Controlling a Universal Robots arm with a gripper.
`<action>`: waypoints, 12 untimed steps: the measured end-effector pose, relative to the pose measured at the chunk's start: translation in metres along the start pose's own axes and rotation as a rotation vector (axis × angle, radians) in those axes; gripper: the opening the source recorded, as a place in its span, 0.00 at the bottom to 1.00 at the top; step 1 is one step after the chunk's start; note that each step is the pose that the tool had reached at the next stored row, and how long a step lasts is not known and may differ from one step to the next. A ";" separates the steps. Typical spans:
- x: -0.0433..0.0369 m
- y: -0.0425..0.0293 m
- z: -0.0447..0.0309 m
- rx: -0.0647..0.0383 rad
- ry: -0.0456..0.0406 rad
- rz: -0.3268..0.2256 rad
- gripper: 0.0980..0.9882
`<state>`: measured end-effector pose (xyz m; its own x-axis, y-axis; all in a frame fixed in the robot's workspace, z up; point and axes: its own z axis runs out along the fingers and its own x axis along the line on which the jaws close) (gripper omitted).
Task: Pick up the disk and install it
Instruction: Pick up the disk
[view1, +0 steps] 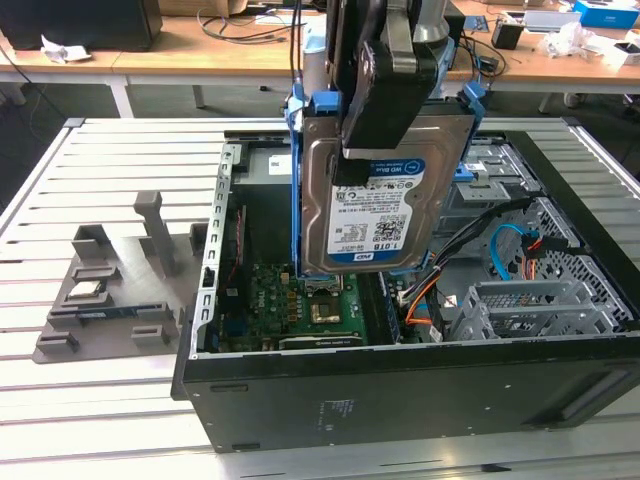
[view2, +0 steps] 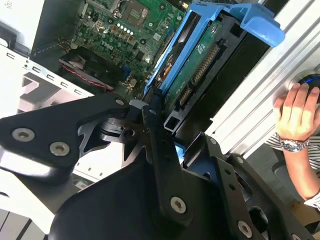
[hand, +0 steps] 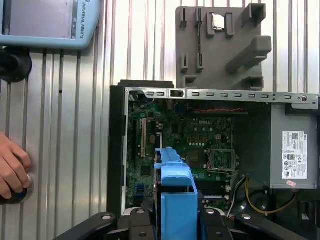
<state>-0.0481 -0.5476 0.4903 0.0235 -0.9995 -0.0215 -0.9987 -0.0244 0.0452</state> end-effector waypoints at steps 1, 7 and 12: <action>0.0014 0.0000 0.0001 0.000 0.0000 0.000 0.30; 0.0142 -0.0115 0.0011 0.000 0.0000 0.000 0.30; 0.0145 -0.0236 0.0006 0.000 0.0002 0.000 0.30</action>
<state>-0.0243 -0.5615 0.4883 0.0234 -0.9995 -0.0213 -0.9987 -0.0244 0.0454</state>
